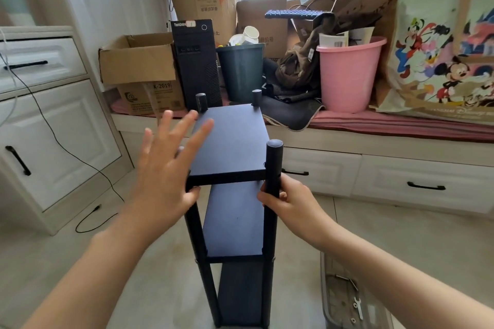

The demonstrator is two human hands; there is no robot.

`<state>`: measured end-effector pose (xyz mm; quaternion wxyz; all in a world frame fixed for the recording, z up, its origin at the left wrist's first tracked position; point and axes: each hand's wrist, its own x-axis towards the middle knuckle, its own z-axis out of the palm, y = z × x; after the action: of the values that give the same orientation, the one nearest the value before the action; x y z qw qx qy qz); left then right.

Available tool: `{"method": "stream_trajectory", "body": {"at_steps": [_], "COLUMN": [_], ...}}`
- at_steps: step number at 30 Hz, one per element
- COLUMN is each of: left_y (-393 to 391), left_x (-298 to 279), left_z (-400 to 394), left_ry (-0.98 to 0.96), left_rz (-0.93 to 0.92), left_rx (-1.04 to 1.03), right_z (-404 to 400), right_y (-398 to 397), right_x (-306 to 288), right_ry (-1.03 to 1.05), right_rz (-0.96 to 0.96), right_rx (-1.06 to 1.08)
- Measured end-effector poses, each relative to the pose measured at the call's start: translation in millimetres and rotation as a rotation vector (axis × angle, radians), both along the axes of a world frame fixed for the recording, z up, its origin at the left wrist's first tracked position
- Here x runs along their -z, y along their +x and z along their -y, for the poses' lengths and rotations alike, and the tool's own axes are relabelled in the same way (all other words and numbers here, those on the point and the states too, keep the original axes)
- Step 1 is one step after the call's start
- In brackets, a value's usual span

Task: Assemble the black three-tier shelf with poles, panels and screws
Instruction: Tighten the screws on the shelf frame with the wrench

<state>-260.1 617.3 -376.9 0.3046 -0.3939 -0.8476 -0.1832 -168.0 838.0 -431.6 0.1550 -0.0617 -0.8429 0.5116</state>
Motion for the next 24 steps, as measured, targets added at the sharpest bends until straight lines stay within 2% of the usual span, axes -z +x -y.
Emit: {"method": "stream_trajectory", "body": {"at_steps": [2, 3, 6, 9, 16, 24], "left_y": [15.5, 24.0, 43.7, 43.1, 30.1, 26.4], "left_x": [4.5, 9.5, 20.9, 19.4, 27.6, 35.0], "left_z": [-19.5, -29.9, -55.0, -64.0, -74.8, -76.6], "left_ry": [-0.117, -0.138, -0.166, -0.155, -0.021, 0.047], "left_rz": [-0.194, -0.214, -0.098, -0.069, -0.218, -0.249], "left_rx": [0.033, 0.059, 0.073, 0.034, -0.022, 0.012], "right_z": [1.4, 2.2, 2.8, 4.6, 15.2, 21.5], "right_y": [1.1, 1.5, 2.4, 4.5, 8.9, 10.0], "right_x": [-1.8, -3.0, -5.9, -7.3, -2.3, -5.0], "right_ry": [0.013, 0.019, 0.016, 0.041, 0.146, 0.034], "right_rz": [-0.002, -0.008, -0.017, -0.014, -0.028, 0.007], "right_rx": [0.008, 0.007, -0.002, -0.014, 0.015, 0.051]}}
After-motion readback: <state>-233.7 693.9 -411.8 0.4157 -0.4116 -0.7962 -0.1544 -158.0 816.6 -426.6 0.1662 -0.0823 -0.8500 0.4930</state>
